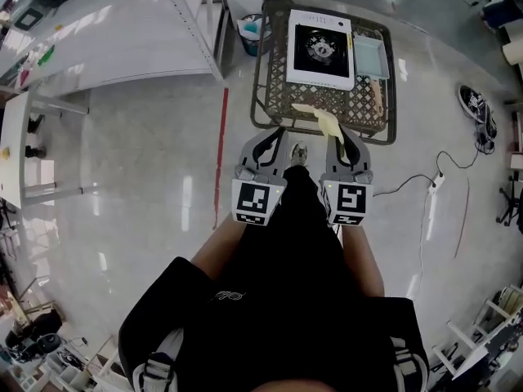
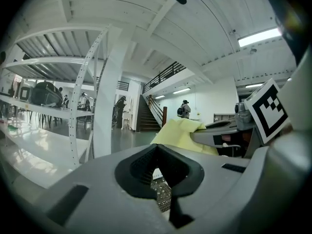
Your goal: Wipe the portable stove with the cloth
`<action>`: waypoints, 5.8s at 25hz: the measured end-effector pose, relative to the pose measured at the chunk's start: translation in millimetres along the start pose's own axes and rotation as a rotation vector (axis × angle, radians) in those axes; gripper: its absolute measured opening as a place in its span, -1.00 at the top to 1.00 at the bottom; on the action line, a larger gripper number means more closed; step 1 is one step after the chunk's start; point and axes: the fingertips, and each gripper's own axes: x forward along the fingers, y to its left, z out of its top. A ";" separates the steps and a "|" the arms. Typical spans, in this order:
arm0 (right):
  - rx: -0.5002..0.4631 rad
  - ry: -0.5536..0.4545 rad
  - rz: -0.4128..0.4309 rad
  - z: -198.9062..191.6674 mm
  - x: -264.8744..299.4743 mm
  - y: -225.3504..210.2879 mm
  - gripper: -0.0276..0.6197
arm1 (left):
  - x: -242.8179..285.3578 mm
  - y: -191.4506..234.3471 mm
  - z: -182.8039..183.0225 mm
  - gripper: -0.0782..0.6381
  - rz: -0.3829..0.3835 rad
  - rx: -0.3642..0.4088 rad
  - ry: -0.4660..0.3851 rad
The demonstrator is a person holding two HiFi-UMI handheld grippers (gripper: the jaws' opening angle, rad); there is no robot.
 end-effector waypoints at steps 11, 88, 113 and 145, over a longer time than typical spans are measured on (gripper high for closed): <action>-0.052 0.089 0.077 -22.9 74.1 -17.6 0.86 | 63.9 32.9 -24.4 0.74 0.021 -0.050 0.096; -0.030 0.546 0.162 -247.6 299.5 -94.6 0.86 | 280.2 86.7 -209.5 0.74 -0.005 -0.228 0.617; 0.004 0.584 0.038 -272.5 269.4 -171.4 0.86 | 307.1 37.4 -213.8 0.74 -0.053 -0.204 0.626; 0.087 0.463 0.006 -251.4 239.0 -218.2 0.86 | 319.2 11.8 -198.4 0.74 -0.055 -0.176 0.615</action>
